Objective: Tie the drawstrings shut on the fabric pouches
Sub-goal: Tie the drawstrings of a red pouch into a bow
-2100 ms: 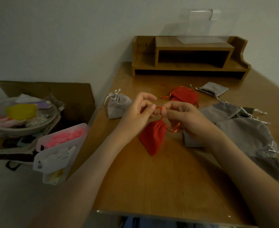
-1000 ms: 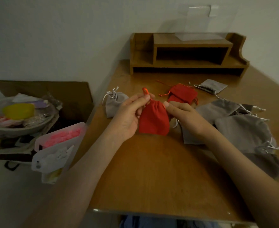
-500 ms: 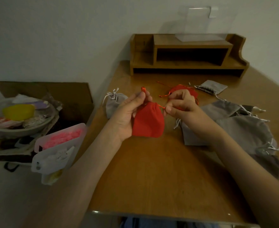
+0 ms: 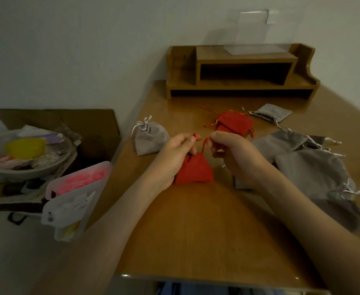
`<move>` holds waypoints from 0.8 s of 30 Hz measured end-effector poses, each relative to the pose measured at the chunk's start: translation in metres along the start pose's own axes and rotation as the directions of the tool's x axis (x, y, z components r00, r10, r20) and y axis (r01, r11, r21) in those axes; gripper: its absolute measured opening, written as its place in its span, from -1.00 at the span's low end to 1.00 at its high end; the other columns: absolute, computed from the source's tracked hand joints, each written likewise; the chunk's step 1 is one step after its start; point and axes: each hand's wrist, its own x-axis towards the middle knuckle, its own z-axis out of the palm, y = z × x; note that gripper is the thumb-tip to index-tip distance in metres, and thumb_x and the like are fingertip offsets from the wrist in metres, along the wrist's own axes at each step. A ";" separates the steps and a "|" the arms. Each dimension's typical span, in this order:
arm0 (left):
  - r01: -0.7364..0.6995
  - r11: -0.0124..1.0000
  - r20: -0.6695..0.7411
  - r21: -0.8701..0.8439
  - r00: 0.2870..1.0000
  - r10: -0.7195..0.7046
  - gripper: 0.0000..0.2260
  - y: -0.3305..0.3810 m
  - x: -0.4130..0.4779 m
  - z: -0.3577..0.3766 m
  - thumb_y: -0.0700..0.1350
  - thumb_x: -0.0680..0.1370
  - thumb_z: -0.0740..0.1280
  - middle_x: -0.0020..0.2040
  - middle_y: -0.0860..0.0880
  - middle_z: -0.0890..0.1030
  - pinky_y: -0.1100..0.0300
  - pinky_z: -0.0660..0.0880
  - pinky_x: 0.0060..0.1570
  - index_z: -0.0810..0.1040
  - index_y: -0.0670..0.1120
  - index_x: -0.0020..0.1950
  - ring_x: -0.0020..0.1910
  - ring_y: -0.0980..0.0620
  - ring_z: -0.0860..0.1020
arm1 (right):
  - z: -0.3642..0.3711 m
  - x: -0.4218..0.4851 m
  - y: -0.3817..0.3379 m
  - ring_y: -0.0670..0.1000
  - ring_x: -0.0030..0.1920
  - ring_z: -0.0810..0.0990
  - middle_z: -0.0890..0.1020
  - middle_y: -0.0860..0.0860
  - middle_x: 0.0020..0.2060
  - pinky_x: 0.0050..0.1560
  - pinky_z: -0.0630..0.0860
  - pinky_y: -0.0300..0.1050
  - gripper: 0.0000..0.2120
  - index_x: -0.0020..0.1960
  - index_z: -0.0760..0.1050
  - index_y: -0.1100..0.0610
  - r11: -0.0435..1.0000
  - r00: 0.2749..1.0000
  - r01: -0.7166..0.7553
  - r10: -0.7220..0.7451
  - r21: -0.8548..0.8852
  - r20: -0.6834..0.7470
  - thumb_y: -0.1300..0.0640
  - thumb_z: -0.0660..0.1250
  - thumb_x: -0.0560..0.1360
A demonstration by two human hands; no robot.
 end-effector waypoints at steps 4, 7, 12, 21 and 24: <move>0.040 0.999 0.014 -0.021 0.999 -0.039 -0.84 -0.001 0.001 0.003 -0.15 0.65 0.15 -0.40 0.11 0.50 0.28 0.37 -0.24 0.49 -0.06 -0.05 -0.36 0.18 0.44 | 0.004 -0.002 0.001 -0.03 -0.16 0.45 0.59 -0.01 -0.22 -0.11 0.31 -0.18 -0.75 -0.11 0.52 0.15 0.985 0.988 0.085 -0.064 -0.147 0.142 0.34 0.10 0.56; 0.062 0.995 0.008 -0.072 0.998 -0.061 -0.86 0.003 -0.001 0.003 -0.19 0.65 0.16 -0.40 0.06 0.48 0.36 0.36 -0.37 0.46 -0.09 -0.06 -0.45 0.21 0.43 | 0.005 -0.005 -0.001 -0.19 -0.24 0.46 0.58 0.01 -0.22 -0.19 0.35 -0.37 -0.75 -0.03 0.51 0.23 0.975 0.980 0.146 -0.120 -0.169 0.157 0.43 0.09 0.54; 0.025 0.999 0.057 -0.030 0.998 -0.023 -0.79 0.003 -0.003 0.001 -0.20 0.65 0.13 -0.44 0.08 0.47 0.37 0.23 -0.56 0.46 -0.10 -0.15 -0.60 0.21 0.27 | 0.008 -0.005 0.009 -0.08 -0.16 0.52 0.56 0.00 -0.20 -0.17 0.37 -0.30 -0.83 0.04 0.48 0.16 0.765 0.926 0.335 -0.376 -0.550 0.041 0.37 0.21 0.54; 0.062 0.998 0.108 -0.031 0.992 -0.059 -0.72 0.001 -0.004 0.005 -0.27 0.65 0.07 -0.37 0.01 0.43 0.38 0.25 -0.47 0.49 -0.13 -0.16 -0.50 0.20 0.31 | 0.013 -0.004 0.012 -0.29 -0.21 0.53 0.55 -0.06 -0.27 -0.18 0.36 -0.48 -0.81 0.05 0.37 0.21 0.706 0.877 0.421 -0.476 -0.570 0.058 0.41 0.27 0.52; 0.077 0.993 0.174 -0.086 0.983 -0.061 -0.77 0.002 -0.006 0.006 -0.25 0.66 0.06 -0.29 -0.01 0.41 0.35 0.31 -0.37 0.48 -0.14 -0.07 -0.41 0.18 0.34 | 0.010 -0.003 0.013 -0.21 -0.15 0.55 0.60 -0.04 -0.23 -0.14 0.40 -0.44 -0.80 0.09 0.38 0.19 0.668 0.860 0.429 -0.507 -0.609 0.049 0.36 0.30 0.52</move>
